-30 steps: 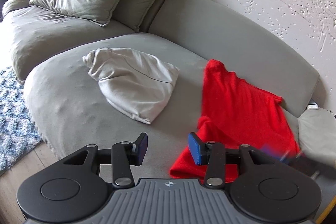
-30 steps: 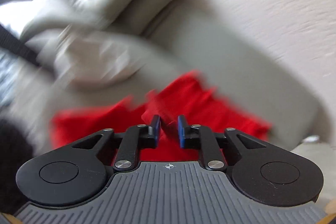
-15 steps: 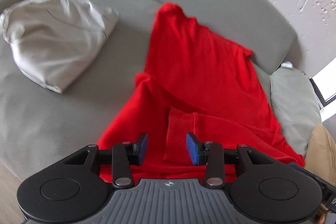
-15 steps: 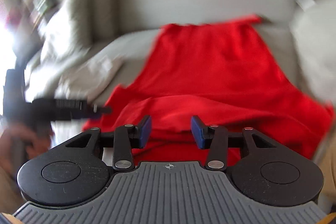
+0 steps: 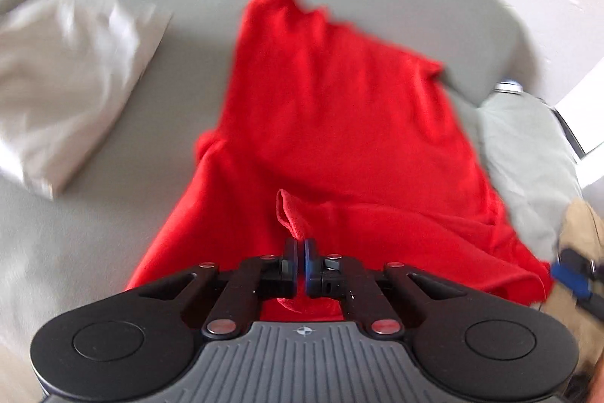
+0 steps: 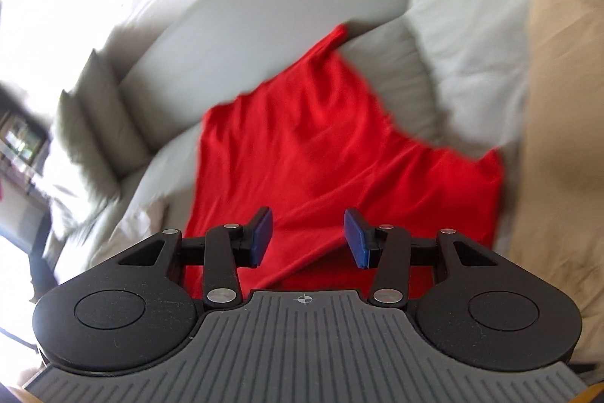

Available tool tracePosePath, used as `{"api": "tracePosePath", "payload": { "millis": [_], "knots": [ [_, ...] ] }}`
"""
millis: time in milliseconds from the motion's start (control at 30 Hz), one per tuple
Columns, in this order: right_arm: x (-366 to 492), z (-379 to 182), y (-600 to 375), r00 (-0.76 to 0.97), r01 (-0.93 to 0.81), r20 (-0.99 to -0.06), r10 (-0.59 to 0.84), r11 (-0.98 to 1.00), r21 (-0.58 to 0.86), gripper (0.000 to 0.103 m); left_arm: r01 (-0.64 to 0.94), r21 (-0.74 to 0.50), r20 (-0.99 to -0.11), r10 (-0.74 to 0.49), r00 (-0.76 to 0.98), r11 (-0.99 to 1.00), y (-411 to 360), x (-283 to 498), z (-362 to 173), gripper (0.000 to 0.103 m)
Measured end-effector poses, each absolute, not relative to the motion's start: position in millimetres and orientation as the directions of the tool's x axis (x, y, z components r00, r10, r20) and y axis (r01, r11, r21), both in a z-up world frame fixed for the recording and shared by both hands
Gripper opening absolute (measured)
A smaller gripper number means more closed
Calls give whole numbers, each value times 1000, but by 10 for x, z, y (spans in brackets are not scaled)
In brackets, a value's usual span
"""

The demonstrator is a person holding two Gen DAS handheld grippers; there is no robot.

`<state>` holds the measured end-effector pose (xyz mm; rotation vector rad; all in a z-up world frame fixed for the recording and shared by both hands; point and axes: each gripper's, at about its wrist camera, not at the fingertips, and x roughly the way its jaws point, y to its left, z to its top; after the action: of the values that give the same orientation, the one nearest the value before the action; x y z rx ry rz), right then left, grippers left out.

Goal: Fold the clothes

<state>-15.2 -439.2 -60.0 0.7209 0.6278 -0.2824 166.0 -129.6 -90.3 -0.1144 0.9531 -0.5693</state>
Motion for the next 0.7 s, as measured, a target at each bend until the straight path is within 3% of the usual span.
{"api": "tracePosePath", "payload": {
  "millis": [167,267,467,600,700],
  "knots": [
    [-209,-644,-4616,748,527,-653,-119,704,476,50,559,-275,-556,-603,571,782,-1282,1159,-455,0],
    [-176,-772,-4697,703,565,-700,-124,695,444,51,525,-354,-493,-632,598,774,-1042,1021,-316,0],
    [-27,-1001,-4675,542,605,-840,-10,698,382,51,405,-435,-555,-593,583,805,-691,1010,-360,0],
    [124,-756,-4636,623,561,-782,-32,714,418,51,420,-405,-558,-583,590,812,-736,906,-404,0],
    [466,-724,-4544,608,532,-792,-44,764,366,43,420,-421,-553,-594,584,804,-743,901,-426,0]
  ]
}}
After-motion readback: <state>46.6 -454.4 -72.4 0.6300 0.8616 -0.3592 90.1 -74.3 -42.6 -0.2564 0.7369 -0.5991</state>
